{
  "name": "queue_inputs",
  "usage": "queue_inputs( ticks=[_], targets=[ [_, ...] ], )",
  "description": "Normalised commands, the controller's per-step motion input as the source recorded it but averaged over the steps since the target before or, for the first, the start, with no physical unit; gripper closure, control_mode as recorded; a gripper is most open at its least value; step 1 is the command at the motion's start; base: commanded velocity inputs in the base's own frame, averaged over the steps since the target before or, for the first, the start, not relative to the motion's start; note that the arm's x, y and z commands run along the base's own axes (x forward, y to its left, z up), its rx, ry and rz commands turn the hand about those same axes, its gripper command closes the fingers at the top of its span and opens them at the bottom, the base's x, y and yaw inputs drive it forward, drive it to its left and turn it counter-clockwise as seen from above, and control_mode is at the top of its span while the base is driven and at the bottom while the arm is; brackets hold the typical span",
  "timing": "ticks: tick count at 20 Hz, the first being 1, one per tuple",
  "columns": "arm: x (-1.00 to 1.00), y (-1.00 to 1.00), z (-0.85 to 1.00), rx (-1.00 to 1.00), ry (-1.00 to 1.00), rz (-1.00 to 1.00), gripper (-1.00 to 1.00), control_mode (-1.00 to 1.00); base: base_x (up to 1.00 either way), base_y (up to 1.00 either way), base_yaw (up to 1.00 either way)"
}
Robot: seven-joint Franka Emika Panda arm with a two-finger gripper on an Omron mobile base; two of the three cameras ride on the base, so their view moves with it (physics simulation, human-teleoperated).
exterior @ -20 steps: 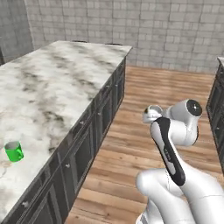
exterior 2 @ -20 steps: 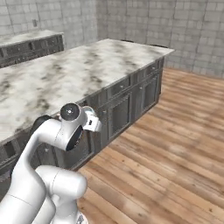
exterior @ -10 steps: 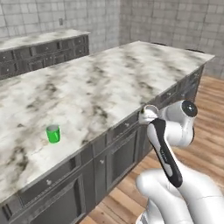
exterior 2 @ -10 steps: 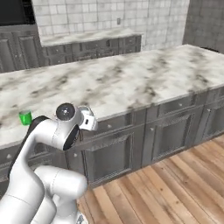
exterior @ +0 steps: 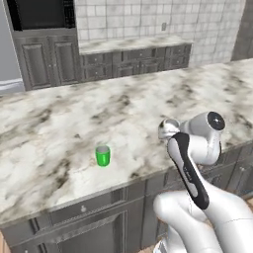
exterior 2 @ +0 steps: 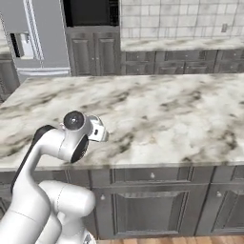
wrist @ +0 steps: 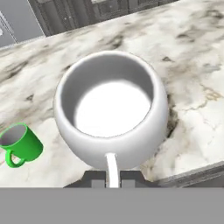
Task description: Clear the mugs and bowl far away from the sink.
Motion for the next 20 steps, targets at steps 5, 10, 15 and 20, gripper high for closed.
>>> queue_inputs(
  ticks=[5,10,15,20],
  targets=[
    [0.00,0.00,0.00,0.00,0.00,0.00,1.00,1.00,0.70,-0.43,0.33],
    [0.00,0.00,0.00,0.00,0.00,0.00,1.00,1.00,0.32,-0.57,0.19],
    [0.19,0.01,-0.51,-0.09,0.27,0.00,1.00,-1.00,0.01,0.00,0.00],
    [0.30,0.00,-0.62,-0.13,0.37,0.00,1.00,-1.00,0.00,0.00,0.00]
  ],
)
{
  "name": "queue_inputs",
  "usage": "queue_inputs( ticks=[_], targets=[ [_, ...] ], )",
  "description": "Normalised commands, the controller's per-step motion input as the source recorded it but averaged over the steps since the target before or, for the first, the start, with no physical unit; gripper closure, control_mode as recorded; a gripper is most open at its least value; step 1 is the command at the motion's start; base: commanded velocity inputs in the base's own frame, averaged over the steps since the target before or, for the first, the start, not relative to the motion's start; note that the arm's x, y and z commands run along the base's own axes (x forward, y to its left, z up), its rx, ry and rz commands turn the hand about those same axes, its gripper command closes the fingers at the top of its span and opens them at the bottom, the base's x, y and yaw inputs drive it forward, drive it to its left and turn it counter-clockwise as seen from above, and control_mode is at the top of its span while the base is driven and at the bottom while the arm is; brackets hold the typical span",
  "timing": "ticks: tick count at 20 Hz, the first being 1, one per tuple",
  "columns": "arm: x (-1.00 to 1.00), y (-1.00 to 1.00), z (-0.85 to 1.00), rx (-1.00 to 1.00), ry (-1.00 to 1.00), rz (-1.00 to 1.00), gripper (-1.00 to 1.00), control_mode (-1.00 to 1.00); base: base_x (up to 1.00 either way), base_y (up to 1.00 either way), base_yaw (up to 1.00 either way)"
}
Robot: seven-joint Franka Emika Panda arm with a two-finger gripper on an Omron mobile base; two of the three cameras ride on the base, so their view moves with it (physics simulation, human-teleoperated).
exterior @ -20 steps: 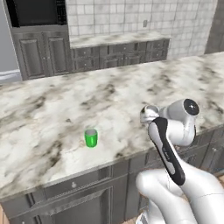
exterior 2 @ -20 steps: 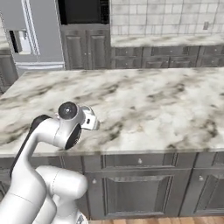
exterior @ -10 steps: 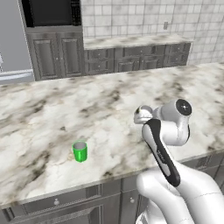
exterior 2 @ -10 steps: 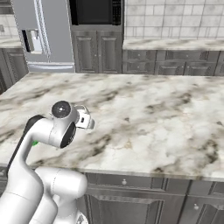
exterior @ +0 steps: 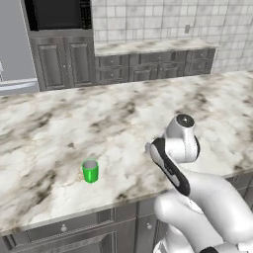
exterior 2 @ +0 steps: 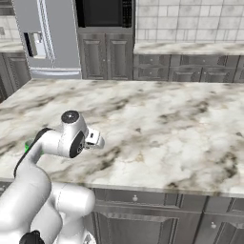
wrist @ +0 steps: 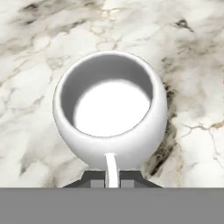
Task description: Clear the mugs and bowl far away from the sink.
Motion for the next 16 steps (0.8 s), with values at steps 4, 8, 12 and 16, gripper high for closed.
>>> queue_inputs(
  ticks=[4,8,12,16],
  targets=[
    [0.02,0.00,-0.21,-0.01,0.08,0.00,1.00,-1.00,0.00,0.00,0.00],
    [0.30,0.00,-0.31,0.00,0.00,0.00,1.00,-1.00,0.00,0.00,0.00],
    [0.28,0.00,-0.78,0.00,0.00,0.00,1.00,-1.00,0.00,0.00,0.00],
    [0.49,0.00,-0.55,0.00,0.01,0.00,1.00,-1.00,0.00,0.00,0.00]
  ],
)
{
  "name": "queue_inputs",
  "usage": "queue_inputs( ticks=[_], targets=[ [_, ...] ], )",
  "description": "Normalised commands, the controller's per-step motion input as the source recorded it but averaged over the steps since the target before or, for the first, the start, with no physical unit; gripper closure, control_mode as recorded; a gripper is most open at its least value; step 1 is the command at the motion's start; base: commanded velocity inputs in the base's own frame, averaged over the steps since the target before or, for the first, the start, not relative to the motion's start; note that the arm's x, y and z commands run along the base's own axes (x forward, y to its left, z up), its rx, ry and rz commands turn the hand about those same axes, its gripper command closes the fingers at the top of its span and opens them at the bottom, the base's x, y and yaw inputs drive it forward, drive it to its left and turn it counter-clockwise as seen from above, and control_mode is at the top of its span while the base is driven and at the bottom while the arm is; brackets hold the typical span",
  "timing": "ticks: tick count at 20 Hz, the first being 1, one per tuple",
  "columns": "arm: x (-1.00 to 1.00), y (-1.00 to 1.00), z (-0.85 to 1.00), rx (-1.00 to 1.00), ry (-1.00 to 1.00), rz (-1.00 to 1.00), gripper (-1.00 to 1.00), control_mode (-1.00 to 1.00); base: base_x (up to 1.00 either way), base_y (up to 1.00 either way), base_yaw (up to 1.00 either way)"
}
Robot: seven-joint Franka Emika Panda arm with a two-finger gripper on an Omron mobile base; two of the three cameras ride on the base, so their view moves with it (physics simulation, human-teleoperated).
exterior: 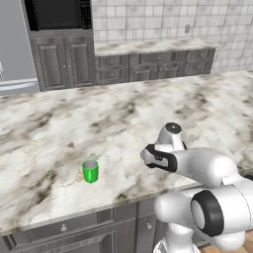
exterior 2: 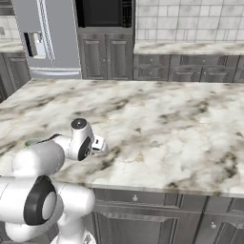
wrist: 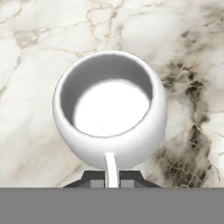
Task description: Clear the mugs and bowl far away from the sink.
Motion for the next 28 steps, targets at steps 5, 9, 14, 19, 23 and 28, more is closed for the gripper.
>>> queue_inputs(
  ticks=[5,9,14,19,23,28],
  targets=[
    [0.46,0.00,-0.45,0.00,0.00,0.00,1.00,-1.00,0.00,0.00,0.00],
    [0.42,0.01,-0.37,0.00,0.00,0.00,-1.00,-1.00,0.00,0.00,0.00],
    [0.01,0.00,0.03,0.00,0.00,0.00,-1.00,-1.00,0.00,0.00,0.00],
    [-0.03,0.00,0.79,0.00,-0.05,0.00,-1.00,-1.00,0.00,0.00,0.00],
    [-0.49,0.03,1.00,0.00,-0.09,-0.10,-1.00,-1.00,0.00,0.00,0.00],
    [-0.98,-0.04,1.00,0.00,-0.02,-0.20,-1.00,-1.00,0.00,0.00,0.00]
  ],
)
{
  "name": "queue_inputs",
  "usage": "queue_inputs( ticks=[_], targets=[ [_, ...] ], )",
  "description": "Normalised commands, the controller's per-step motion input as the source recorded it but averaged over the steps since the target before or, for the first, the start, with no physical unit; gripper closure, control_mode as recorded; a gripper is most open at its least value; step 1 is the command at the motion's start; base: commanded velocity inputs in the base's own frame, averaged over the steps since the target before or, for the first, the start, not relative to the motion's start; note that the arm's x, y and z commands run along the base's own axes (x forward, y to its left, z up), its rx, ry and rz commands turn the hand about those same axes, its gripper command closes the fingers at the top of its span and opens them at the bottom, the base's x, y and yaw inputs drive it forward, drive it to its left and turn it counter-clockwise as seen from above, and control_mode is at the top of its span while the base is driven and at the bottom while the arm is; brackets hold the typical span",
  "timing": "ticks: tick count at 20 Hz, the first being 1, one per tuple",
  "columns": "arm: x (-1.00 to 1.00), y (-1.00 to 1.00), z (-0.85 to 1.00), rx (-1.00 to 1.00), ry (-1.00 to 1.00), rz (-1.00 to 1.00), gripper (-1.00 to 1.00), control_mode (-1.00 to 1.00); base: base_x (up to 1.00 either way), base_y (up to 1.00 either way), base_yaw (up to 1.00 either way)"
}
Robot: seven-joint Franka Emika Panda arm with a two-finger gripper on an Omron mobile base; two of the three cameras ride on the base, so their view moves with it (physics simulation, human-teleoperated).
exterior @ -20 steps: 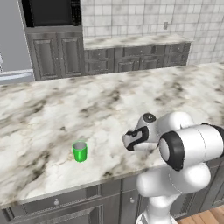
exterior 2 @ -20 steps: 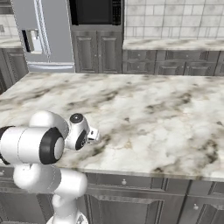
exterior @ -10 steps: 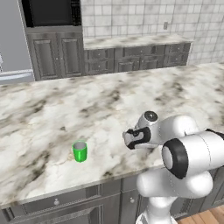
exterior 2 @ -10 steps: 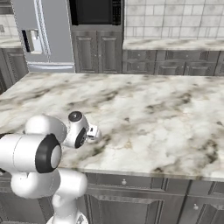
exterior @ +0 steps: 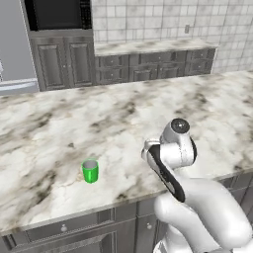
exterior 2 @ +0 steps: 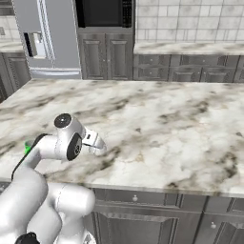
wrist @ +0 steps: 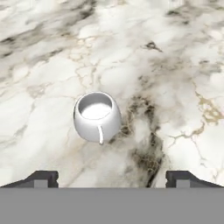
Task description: Clear the mugs and bowl far away from the sink.
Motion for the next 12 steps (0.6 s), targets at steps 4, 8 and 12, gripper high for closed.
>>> queue_inputs(
  ticks=[4,8,12],
  targets=[
    [-0.74,-0.13,0.59,0.00,-0.10,-0.27,-1.00,1.00,-0.25,-0.06,-0.15],
    [0.00,0.00,0.00,0.00,0.00,0.00,-1.00,1.00,-0.49,0.02,-0.92],
    [0.00,0.00,0.00,0.00,0.00,0.00,-1.00,1.00,-0.04,0.01,-1.00]
  ],
)
